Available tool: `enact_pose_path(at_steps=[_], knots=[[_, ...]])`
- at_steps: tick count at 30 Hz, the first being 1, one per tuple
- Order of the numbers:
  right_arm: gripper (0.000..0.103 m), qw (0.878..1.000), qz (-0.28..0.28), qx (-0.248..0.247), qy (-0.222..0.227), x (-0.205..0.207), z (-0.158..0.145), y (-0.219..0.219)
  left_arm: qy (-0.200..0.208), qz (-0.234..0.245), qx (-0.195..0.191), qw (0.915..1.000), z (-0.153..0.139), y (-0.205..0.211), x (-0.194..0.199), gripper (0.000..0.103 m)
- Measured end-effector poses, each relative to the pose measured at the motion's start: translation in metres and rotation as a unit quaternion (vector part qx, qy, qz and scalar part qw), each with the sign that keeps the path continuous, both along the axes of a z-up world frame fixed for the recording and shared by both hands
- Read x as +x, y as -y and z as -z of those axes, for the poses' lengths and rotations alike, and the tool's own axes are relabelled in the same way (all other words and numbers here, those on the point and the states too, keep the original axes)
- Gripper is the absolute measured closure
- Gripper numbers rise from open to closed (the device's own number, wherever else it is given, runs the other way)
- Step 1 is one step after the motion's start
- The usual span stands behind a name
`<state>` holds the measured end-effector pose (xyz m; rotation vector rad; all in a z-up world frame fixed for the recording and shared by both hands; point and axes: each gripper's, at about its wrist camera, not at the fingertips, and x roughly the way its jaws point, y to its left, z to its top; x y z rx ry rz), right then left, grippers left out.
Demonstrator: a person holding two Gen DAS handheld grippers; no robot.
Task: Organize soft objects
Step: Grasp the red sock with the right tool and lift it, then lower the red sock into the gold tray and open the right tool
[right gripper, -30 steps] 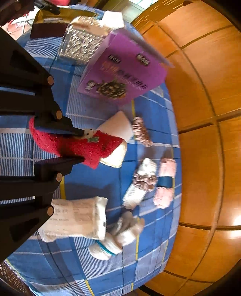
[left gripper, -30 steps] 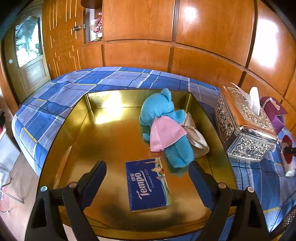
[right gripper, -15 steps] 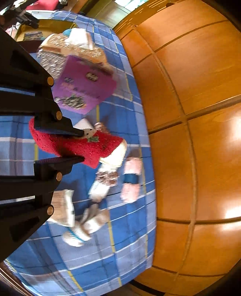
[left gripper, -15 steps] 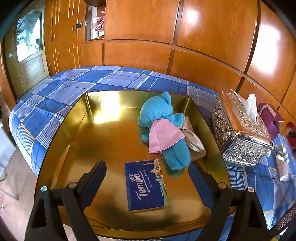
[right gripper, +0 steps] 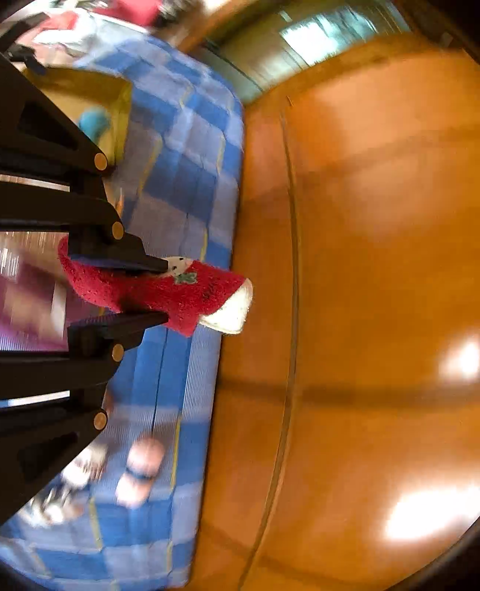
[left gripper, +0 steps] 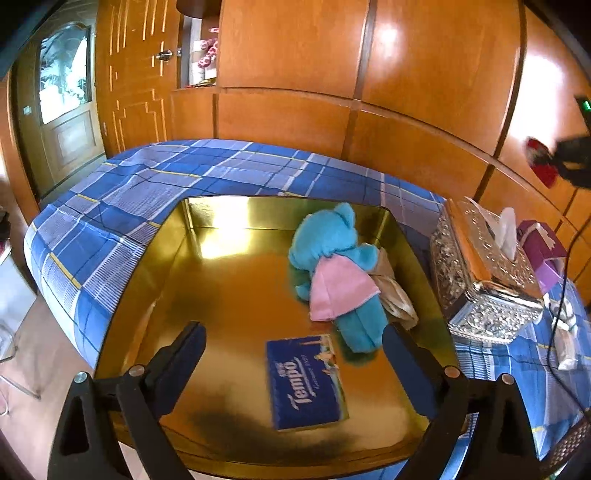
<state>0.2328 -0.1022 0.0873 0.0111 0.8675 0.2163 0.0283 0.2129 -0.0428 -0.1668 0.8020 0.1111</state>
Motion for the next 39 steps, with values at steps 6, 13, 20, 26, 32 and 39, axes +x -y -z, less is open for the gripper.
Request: enact_pose_path(at_steps=[6,13,20,26,32,39], knots=[[0.084,0.989,-0.134,0.029,-0.047,-0.019,0.039,-0.120,0.001,-0.051,0.005,0.9987,-0.006,-0.032,0.002,0.006],[0.083,0.967,-0.213,0.055,-0.128,-0.050,0.113,-0.206,0.008,-0.117,0.005,0.9931,-0.012,-0.070,-0.003,0.006],[0.078,0.958,-0.222,0.074,-0.168,-0.055,0.152,-0.250,0.006,-0.143,0.005,0.9897,-0.011,-0.087,-0.004,0.004],[0.062,0.962,-0.212,0.066,-0.162,-0.060,0.152,-0.247,0.006,-0.126,0.006,0.9920,-0.011,-0.080,-0.002,0.004],[0.062,0.969,-0.199,0.067,-0.131,-0.067,0.137,-0.227,0.007,-0.108,0.010,0.9941,-0.011,-0.068,0.000,0.004],[0.062,0.978,-0.194,0.038,-0.071,-0.092,0.117,-0.198,0.010,-0.089,0.015,0.9959,-0.013,-0.054,-0.001,0.004]])
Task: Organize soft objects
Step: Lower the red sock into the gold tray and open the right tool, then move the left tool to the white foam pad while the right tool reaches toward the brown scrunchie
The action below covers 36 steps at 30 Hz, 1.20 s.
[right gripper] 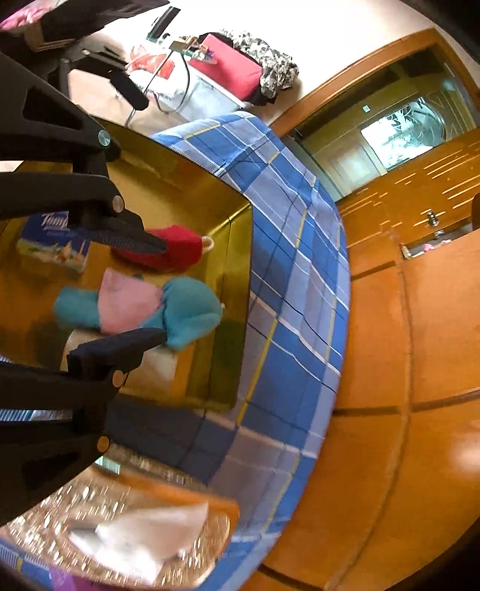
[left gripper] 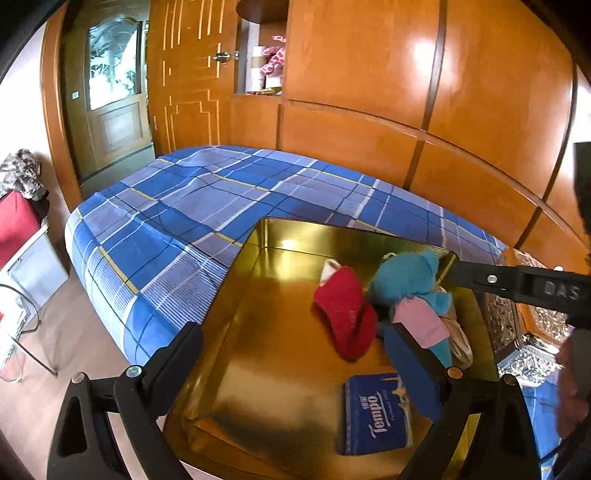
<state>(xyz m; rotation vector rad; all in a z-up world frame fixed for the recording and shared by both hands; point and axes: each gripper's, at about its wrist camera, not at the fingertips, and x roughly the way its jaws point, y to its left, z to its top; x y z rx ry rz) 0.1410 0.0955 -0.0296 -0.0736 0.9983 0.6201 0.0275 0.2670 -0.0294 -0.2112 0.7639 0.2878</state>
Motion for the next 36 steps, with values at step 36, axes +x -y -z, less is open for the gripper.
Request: enact_pose_path(at_steps=[36], knots=[[0.062,0.943,0.264,-0.037,0.199,-0.062,-0.081,0.313,0.012,0.213,0.046,0.9760,-0.023,0.140,-0.020,0.004]])
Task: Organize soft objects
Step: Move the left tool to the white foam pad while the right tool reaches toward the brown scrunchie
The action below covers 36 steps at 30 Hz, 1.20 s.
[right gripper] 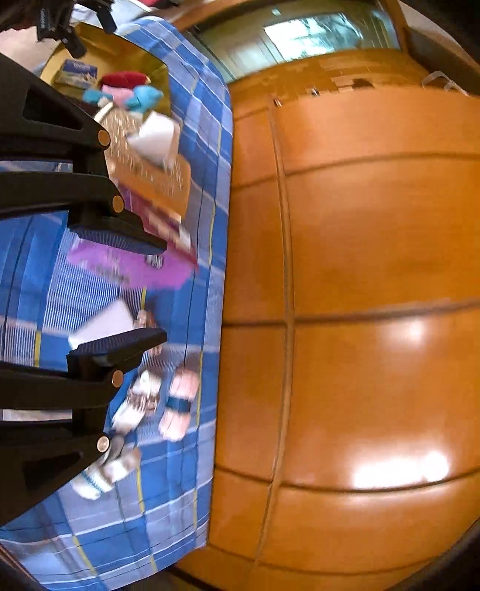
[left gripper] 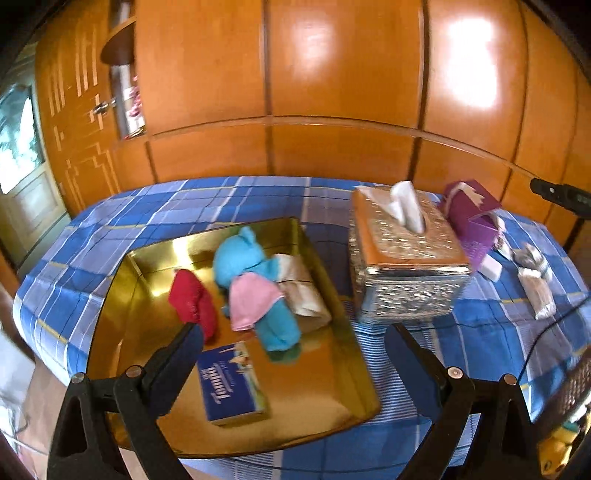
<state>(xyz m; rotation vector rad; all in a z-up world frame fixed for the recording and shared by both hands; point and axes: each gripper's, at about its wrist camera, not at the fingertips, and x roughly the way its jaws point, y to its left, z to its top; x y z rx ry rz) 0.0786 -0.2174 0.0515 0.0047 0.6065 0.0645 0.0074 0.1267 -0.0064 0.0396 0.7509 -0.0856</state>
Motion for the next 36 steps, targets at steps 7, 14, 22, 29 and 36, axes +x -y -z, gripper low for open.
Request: enact_pose_path(at_steps=[7,14,22,29,36], knots=[[0.062,0.997,0.075,-0.002,-0.015,0.014,0.015,0.057,-0.004,0.053,0.013,0.9985,-0.005,0.035,-0.002,0.004],[0.062,0.985,0.165,-0.015,-0.036,0.038,0.043,0.122,-0.019,0.123,0.018,0.9920,-0.005,0.079,0.000,0.004],[0.062,0.963,0.242,0.100,-0.068,0.032,0.066,0.180,-0.059,0.223,0.014,0.9730,-0.004,0.155,0.012,0.008],[0.062,0.961,0.231,0.134,-0.064,0.026,0.063,0.182,-0.099,0.282,-0.001,0.9543,-0.004,0.235,0.035,0.013],[0.062,0.949,0.246,0.193,-0.046,0.020,0.061,0.201,-0.149,0.271,-0.003,0.9510,0.017,0.305,0.077,0.014]])
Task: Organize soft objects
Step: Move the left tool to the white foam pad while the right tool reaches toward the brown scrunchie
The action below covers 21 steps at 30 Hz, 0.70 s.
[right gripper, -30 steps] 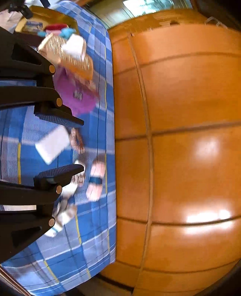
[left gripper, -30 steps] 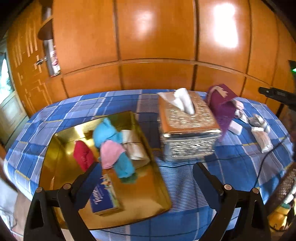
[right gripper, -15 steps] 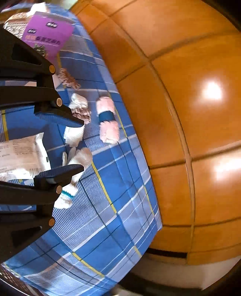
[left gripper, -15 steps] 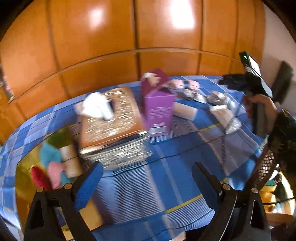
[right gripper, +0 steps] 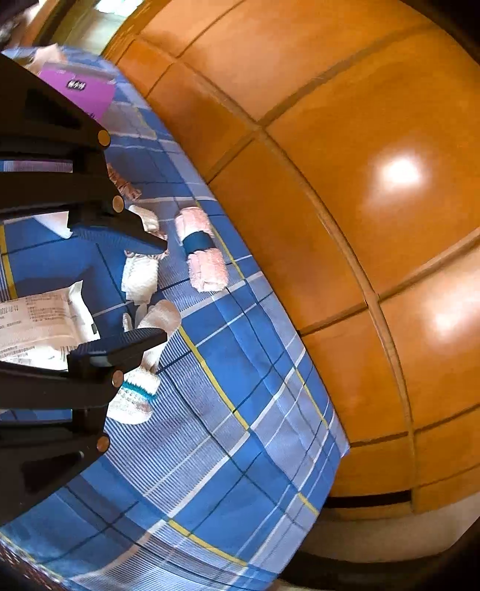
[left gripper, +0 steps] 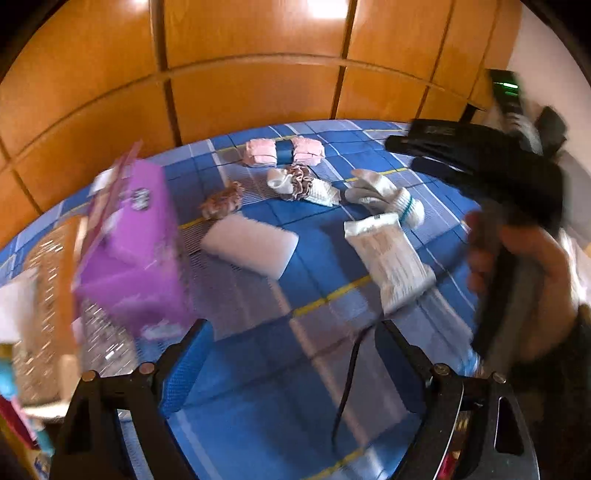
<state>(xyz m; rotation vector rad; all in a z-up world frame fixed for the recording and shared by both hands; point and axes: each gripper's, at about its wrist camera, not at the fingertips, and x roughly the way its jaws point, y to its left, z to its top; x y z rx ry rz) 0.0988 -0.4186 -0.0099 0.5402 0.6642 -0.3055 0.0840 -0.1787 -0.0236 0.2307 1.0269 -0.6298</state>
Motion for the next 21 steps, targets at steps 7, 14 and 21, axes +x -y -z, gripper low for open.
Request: enact_pose_path(at_steps=[7,14,21], knots=[[0.062,0.998,0.017,0.050,0.019,-0.008,0.000,0.016,-0.062,-0.084,0.003,0.9946,0.028,0.043,0.050,0.011],[0.062,0.996,0.015,0.085,0.031,-0.010,0.003,0.022,-0.055,-0.148,0.042,0.9866,0.047,0.070,0.086,0.004],[0.062,0.988,0.085,0.104,0.078,-0.033,0.000,0.044,-0.075,-0.192,0.027,0.9783,0.057,0.067,0.106,0.000]])
